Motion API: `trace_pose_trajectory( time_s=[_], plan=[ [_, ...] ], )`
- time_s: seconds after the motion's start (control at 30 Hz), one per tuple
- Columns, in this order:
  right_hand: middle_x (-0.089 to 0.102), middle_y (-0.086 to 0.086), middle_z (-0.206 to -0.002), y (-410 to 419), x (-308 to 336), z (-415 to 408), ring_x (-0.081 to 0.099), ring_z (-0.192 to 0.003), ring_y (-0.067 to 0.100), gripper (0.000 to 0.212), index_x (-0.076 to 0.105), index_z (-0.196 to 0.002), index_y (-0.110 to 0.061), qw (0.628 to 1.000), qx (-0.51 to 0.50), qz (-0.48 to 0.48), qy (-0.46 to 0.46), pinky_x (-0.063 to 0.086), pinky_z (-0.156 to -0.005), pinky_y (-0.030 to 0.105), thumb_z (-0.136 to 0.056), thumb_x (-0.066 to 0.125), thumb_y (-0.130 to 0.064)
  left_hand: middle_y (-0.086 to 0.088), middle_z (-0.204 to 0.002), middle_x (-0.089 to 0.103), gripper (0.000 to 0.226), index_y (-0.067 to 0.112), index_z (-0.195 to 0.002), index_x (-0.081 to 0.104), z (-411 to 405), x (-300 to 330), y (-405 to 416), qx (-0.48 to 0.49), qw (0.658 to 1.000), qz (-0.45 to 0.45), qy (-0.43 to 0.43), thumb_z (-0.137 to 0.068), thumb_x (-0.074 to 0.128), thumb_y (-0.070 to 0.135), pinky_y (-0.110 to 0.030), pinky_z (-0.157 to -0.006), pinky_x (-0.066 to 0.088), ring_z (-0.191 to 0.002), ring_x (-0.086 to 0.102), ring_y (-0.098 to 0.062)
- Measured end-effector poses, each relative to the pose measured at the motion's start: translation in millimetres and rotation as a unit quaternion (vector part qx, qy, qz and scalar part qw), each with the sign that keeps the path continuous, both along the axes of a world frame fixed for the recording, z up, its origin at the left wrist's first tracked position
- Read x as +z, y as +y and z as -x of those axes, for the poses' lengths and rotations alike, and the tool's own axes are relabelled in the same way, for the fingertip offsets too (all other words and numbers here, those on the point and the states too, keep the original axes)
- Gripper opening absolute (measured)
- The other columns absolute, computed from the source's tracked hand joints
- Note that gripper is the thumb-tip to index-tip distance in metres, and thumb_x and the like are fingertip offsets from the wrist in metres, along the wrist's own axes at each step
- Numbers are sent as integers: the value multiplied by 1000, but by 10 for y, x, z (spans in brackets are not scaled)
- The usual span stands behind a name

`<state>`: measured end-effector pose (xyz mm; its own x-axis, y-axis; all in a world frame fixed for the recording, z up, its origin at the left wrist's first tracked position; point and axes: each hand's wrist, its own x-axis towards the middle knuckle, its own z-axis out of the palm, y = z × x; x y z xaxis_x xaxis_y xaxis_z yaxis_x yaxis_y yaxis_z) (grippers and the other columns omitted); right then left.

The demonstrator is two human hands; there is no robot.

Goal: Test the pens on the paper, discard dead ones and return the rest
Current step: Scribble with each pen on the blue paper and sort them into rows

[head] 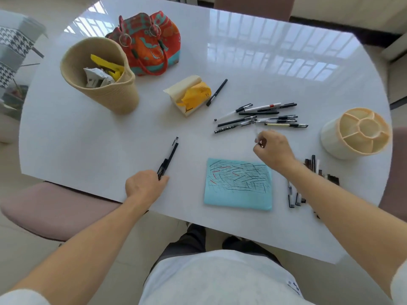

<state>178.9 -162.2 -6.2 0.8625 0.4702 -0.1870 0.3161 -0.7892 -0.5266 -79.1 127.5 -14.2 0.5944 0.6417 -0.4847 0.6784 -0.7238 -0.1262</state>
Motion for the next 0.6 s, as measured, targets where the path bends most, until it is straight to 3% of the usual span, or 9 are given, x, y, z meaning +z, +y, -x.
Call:
trace_pose_trajectory(
  time_s=[0.1,0.23,0.33,0.43,0.6],
  plan=[
    [70,-3,-67,-499,159,324,68,-66,18,7,67,-77,-25,974,-171,-121,84,55,-67,32,-80,69,-19,10,-62,56,41,24,-62,52,-10,-4,-235,-50,992,38,-107,-88,50,55,-26,-53,38,-60,55,-15],
    [76,-1,-73,-1081,176,881,74,-64,23,12,76,-84,-25,935,-261,-168,171,63,-69,41,-88,71,-16,13,-91,62,16,29,-92,65,-172,-20,-773,-150,950,145,-233,-86,68,43,-32,-71,50,-92,56,-13],
    [76,8,-76,-1347,229,1204,73,-65,26,22,79,-80,-23,905,-311,-223,186,63,-64,37,-93,69,-8,12,-111,60,26,28,-107,64,-332,-50,-1113,-196,930,200,-240,-85,70,40,-36,-83,52,-110,51,-13],
    [75,14,-77,-1559,427,1320,70,-64,26,19,76,-84,-16,871,-351,-294,175,62,-64,39,-96,65,-4,12,-115,59,28,26,-109,64,-440,-77,-1310,-243,915,214,-239,-85,70,38,-35,-89,50,-115,49,-13],
    [72,9,-69,-1966,1006,1222,68,-59,24,19,71,-82,-21,827,-399,-387,83,61,-60,31,-95,64,-9,8,-122,58,32,21,-111,65,-531,-136,-1402,-290,904,216,-230,-82,74,34,-36,-93,49,-120,48,-18]
  ],
)
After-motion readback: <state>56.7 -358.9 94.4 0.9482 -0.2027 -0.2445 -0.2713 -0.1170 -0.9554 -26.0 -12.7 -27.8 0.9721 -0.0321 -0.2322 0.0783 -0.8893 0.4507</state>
